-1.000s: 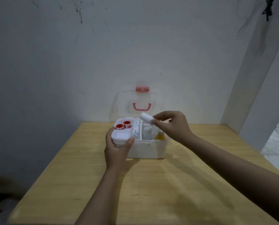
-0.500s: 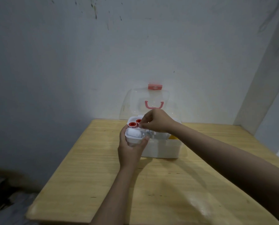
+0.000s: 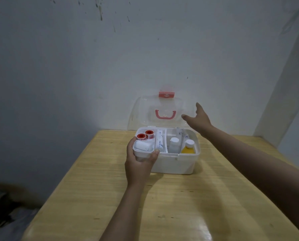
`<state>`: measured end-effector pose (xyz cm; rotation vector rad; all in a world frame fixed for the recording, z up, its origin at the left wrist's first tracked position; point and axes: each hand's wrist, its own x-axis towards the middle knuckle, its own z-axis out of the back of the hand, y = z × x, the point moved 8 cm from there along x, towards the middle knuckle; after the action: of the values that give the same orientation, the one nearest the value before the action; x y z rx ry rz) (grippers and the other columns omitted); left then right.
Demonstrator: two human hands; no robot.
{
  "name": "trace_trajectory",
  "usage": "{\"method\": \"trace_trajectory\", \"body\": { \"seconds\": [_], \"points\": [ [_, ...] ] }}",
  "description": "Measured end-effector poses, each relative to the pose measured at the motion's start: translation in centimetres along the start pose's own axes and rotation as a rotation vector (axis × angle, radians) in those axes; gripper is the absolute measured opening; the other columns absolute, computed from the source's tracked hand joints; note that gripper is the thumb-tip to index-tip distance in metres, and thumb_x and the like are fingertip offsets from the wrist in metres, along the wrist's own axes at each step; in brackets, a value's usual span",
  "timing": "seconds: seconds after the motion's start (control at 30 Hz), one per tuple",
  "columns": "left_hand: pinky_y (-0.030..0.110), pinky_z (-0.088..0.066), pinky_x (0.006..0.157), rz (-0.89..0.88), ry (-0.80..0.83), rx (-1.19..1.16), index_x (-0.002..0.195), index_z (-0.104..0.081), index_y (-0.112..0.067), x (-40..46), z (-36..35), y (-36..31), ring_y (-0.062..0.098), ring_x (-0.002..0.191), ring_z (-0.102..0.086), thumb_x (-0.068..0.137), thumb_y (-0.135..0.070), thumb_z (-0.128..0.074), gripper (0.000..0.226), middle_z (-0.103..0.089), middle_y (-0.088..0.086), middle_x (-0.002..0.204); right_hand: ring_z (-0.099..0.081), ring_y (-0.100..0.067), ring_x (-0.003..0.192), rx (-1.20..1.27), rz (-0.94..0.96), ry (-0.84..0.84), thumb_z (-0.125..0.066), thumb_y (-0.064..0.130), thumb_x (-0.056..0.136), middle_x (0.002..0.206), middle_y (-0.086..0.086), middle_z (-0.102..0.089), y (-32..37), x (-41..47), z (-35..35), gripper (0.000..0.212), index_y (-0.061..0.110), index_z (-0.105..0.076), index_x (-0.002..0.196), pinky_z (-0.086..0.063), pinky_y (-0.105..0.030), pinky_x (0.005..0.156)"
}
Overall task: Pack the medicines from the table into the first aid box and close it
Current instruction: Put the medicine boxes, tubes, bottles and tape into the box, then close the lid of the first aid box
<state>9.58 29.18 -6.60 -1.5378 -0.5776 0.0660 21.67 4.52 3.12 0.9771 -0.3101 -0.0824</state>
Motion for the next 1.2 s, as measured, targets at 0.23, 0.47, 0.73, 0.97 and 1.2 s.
{"method": "trace_trajectory", "body": {
  "seconds": [0.23,0.47,0.73,0.97,1.2],
  "points": [
    [0.03,-0.057,0.077,0.002,0.0,0.0,0.124,-0.044,-0.047,0.1,-0.1,0.1,0.005,0.105,-0.058,0.061,-0.039,-0.083,0.074,-0.057,-0.021,0.116,-0.041,-0.032,0.133,0.001,0.109,0.0,-0.064,0.039,0.084,0.152,-0.014,-0.033,0.8,-1.1,0.0,0.087,0.023,-0.009,0.15,-0.04,-0.045,0.105],
    [0.028,-0.056,0.076,0.008,0.007,0.026,0.123,-0.042,-0.048,0.0,-0.1,-0.3,0.004,0.103,-0.058,0.064,-0.037,-0.082,0.072,-0.055,-0.023,0.113,-0.048,-0.03,0.129,0.004,0.337,-0.011,-0.052,0.042,0.091,0.154,-0.01,-0.029,2.0,-4.2,1.8,0.081,0.036,0.005,0.148,-0.041,-0.03,0.093],
    [0.039,-0.049,0.093,0.06,0.007,0.241,0.148,-0.006,-0.032,-0.1,0.6,-0.6,0.024,0.129,-0.046,0.06,-0.056,-0.078,0.116,-0.038,0.005,0.15,-0.032,0.0,0.13,-0.01,0.51,0.073,-0.028,0.042,0.098,0.145,0.018,-0.025,1.0,-10.1,2.3,0.059,0.031,-0.003,0.15,-0.031,-0.024,0.105],
    [0.033,-0.045,0.086,-0.147,0.072,0.412,0.144,-0.005,-0.05,-1.1,-0.2,-3.4,0.023,0.133,-0.037,0.066,-0.06,-0.071,0.103,-0.027,0.001,0.154,-0.028,-0.014,0.141,-0.016,0.448,0.094,-0.035,0.042,0.097,0.152,0.0,-0.034,-1.5,-12.6,1.1,0.052,0.034,-0.021,0.146,-0.029,-0.038,0.113],
    [0.024,-0.041,0.088,-0.144,0.074,0.281,0.126,-0.045,-0.046,-0.7,0.5,-4.2,0.015,0.125,-0.045,0.085,-0.049,-0.057,0.043,-0.046,-0.013,0.134,-0.018,-0.017,0.145,-0.113,0.379,0.083,-0.037,0.04,0.098,0.153,-0.008,-0.033,-1.6,-13.1,0.8,0.044,0.03,-0.037,0.141,-0.021,-0.051,0.116]
  ]
}}
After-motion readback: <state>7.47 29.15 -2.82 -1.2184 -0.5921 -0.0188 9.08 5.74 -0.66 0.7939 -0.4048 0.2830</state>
